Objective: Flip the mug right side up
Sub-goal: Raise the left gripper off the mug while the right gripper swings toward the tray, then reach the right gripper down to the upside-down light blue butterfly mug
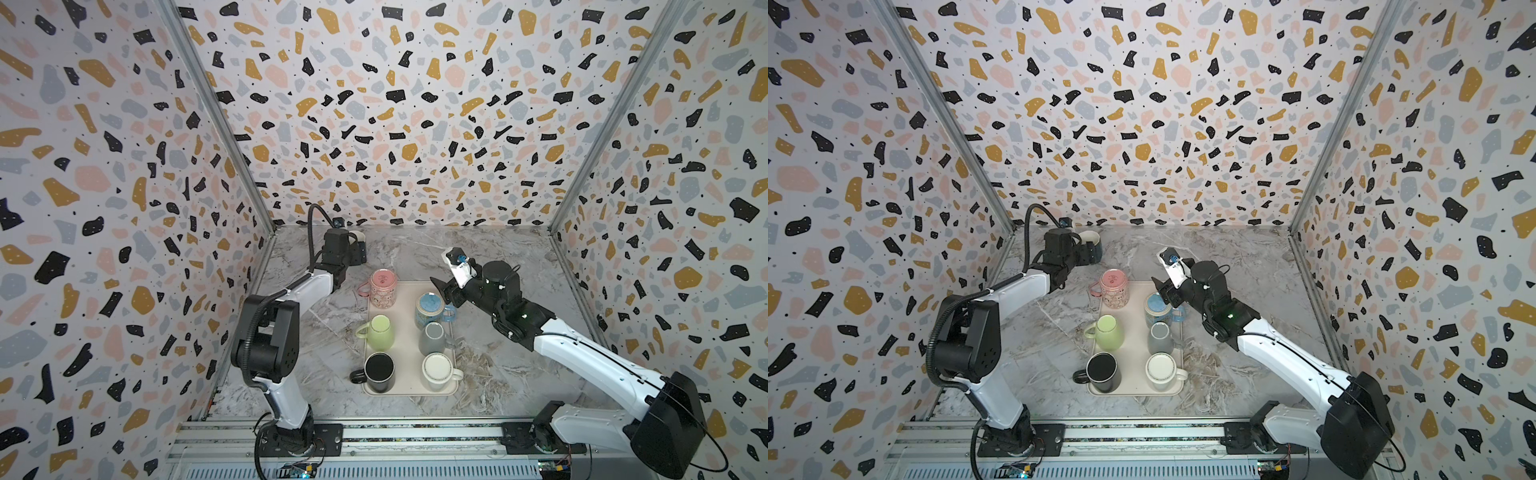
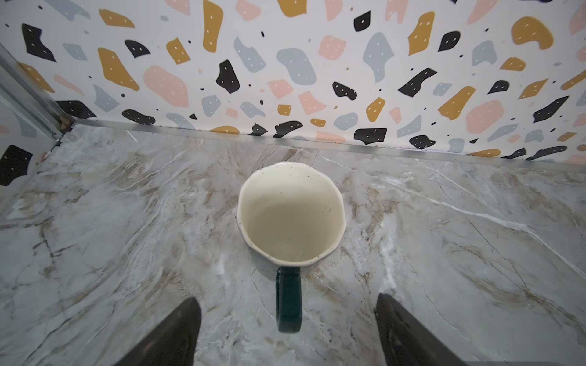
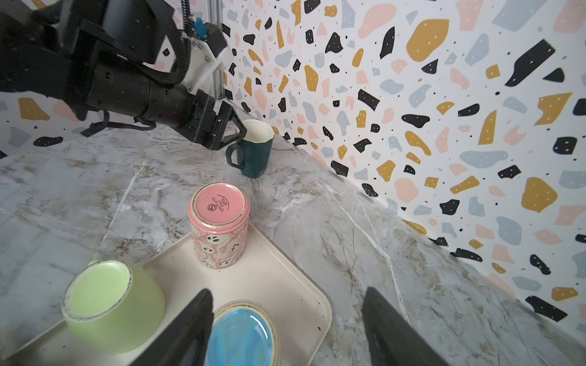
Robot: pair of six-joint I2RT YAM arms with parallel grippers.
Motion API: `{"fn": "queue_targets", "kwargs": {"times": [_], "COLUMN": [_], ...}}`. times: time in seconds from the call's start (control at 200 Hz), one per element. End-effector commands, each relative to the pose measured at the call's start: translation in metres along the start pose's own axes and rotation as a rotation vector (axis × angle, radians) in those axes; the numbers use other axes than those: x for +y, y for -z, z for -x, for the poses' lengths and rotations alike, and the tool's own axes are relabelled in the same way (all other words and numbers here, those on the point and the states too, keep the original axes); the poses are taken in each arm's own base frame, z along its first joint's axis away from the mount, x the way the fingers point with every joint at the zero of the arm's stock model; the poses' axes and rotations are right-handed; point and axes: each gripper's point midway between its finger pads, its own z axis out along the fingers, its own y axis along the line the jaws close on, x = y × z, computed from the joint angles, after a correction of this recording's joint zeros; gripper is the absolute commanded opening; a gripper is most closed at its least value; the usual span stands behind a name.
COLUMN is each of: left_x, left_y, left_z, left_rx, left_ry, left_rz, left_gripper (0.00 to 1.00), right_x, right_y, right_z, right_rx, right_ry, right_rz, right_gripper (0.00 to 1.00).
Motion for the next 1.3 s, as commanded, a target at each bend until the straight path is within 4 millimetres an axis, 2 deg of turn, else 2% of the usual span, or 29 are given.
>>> {"fn": "queue_targets", "kwargs": {"times": [0.0,0.12,0.26,0.38,0.456,0.541,0.681,0.791,1.036,1.292], "left_x": [-0.006,-0.012,-0.016,-0.019,-0.019,-0.018,-0.018,-0.019,-0.018,-0.019], "left_y": [0.019,0.038,0.064,0.084,0.094,0.104,0.113,0.117,0.125,0.127], "left_z": [0.011,0.016,0.025,0.033,0.034,0.037,0.036,0.036,0.034,0.037], "left_rx": [-0.011,-0.022,-0.057,-0.08,-0.093,-0.111,-0.12,-0.125,-0.134,-0.138], "left_ry": [0.024,0.075,0.109,0.119,0.128,0.136,0.146,0.151,0.156,0.165], "left_rz": [-0.035,-0.087,-0.129,-0.156,-0.166,-0.172,-0.185,-0.196,-0.198,-0.208], "left_gripper": [0.87,0.87,0.88,0.88,0.89,0.89,0.89,0.89,0.89,0.89], "right_x": [-0.009,-0.015,-0.032,-0.044,-0.041,-0.037,-0.023,-0.011,-0.013,-0.011], "right_y": [0.001,-0.002,-0.004,0.002,0.01,0.017,0.026,0.032,0.049,0.046], "right_z": [-0.001,-0.004,-0.022,-0.047,-0.056,-0.067,-0.079,-0.1,-0.122,-0.129], "right_rx": [0.114,0.217,0.313,0.339,0.32,0.291,0.245,0.223,0.112,0.059], "right_ry": [-0.105,-0.235,-0.479,-0.77,-0.931,-1.074,-1.276,-1.441,-1.699,-1.888], "right_rz": [-0.029,-0.022,0.019,0.113,0.177,0.202,0.256,0.284,0.258,0.306], "right_gripper": [0.78,0.79,0.79,0.71,0.65,0.64,0.64,0.64,0.67,0.71]}}
